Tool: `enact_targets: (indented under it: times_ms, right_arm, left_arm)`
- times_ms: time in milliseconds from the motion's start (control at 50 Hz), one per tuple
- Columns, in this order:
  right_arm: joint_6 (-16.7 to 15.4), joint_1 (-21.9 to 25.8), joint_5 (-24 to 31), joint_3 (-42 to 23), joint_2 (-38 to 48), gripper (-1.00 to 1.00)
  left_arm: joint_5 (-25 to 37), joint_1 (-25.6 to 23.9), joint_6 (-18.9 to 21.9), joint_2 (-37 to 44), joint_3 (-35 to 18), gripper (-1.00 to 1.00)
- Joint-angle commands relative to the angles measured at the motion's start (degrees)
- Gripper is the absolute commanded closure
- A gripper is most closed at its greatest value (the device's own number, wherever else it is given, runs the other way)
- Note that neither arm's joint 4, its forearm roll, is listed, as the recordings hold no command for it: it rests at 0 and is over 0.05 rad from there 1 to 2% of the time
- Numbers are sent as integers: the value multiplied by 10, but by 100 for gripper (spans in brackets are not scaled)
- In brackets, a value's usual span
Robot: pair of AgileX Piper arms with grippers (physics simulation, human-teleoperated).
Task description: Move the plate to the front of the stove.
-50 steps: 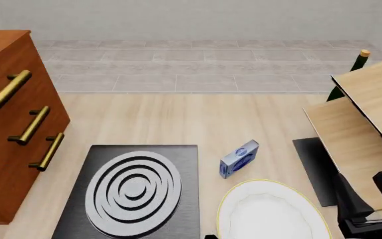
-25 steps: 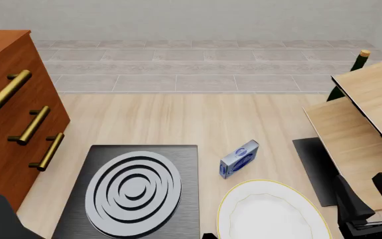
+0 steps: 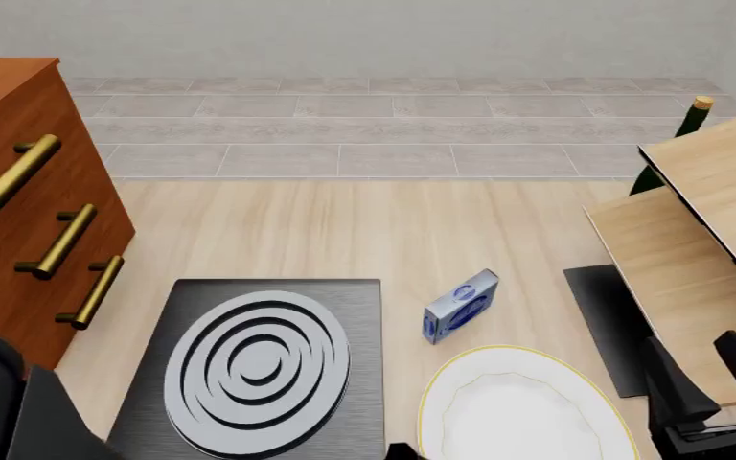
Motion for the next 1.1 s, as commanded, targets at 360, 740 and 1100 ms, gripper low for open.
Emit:
enact_targets:
  times_ms: [360,740,1100]
  right_arm:
    - [4,-4,29,0,-33,-100]
    - [7,-7,54,0,-59,-100]
    - [8,-7,61,0,-68,-100]
  left_arm:
    - [5,24,103,72,-38,-100]
    - [4,30,106,96,-57,-100]
    - [-6,29,117,93,-51,100]
